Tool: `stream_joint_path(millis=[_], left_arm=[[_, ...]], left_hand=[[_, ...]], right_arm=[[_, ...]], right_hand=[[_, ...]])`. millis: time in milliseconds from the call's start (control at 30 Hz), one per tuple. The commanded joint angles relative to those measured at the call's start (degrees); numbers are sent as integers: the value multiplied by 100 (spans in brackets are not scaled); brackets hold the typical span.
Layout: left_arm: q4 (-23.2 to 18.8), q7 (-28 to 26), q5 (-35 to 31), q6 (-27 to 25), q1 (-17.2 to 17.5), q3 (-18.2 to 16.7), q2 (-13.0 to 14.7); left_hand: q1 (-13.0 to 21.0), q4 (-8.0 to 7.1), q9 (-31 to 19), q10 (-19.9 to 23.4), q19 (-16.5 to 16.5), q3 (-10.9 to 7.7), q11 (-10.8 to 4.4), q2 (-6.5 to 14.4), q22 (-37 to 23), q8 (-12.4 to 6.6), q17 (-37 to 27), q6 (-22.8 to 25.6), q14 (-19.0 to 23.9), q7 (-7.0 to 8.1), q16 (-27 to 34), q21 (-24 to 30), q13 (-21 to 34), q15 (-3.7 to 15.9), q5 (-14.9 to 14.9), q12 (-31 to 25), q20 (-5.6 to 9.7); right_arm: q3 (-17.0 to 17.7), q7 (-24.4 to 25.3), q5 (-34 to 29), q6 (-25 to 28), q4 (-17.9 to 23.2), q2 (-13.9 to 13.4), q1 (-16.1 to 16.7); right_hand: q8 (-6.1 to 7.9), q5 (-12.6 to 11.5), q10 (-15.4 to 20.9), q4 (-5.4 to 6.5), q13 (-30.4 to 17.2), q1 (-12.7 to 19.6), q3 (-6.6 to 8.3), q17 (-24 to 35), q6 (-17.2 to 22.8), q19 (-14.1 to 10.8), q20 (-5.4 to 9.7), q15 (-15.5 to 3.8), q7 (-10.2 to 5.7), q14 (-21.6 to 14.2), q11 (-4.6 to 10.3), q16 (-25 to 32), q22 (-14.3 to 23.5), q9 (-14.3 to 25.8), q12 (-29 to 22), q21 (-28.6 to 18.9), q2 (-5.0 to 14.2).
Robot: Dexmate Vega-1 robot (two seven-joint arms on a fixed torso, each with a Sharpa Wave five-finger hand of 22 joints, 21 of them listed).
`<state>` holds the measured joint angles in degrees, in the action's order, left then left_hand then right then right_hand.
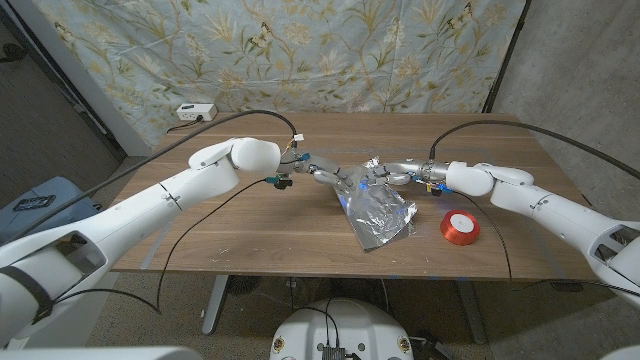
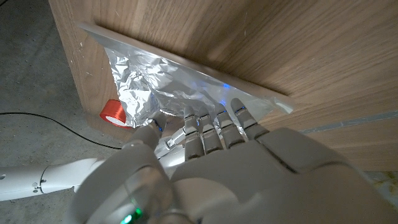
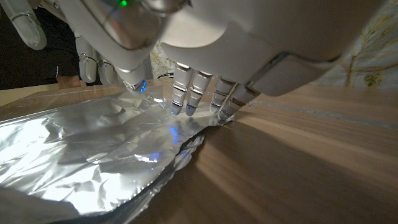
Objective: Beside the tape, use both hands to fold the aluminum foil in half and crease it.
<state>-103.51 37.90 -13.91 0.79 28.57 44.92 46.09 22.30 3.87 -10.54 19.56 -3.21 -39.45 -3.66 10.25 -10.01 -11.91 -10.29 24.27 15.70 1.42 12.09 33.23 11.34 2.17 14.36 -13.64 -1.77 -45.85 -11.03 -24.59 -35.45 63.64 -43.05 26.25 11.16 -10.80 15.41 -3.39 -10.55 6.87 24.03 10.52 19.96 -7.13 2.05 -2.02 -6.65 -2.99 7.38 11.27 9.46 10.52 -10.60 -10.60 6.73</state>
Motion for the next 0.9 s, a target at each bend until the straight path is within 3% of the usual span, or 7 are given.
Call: stream_joint_path(millis=[33,333,900], left_arm=[[-63,225,6,-262,-28,10,114],[-27,319,-44,-366,-63,89,101],[161,323,-114,-363,-160,214,-55]], left_hand=[[-100,-62,-24,285,-159,-51,2,-11,-30,-93,-20,331,273,-29,74,3,36,1,-35,-114,9],[-206,-153,-31,698,-371,-140,-7,-19,-36,-157,-18,771,670,-86,142,29,56,20,-64,-222,28],[-252,-186,-33,740,-396,-186,-18,-25,-39,-122,-15,816,725,-66,117,15,62,30,-75,-208,11]], right_arm=[[-51,5,-6,114,-12,5,-42],[-50,0,36,152,-10,-46,-12],[-99,24,73,32,-171,1,-57]], right_hand=[[-1,9,21,-17,-15,-53,27,32,20,-6,259,-346,0,-16,-4,23,25,23,-11,-27,-11],[-2,8,19,-14,-15,-66,30,31,19,-3,261,-343,10,-13,-8,20,26,23,-11,-27,-15],[0,3,26,-23,-14,-67,44,26,21,-2,268,-352,4,-19,-17,18,25,23,-16,-28,-14]])
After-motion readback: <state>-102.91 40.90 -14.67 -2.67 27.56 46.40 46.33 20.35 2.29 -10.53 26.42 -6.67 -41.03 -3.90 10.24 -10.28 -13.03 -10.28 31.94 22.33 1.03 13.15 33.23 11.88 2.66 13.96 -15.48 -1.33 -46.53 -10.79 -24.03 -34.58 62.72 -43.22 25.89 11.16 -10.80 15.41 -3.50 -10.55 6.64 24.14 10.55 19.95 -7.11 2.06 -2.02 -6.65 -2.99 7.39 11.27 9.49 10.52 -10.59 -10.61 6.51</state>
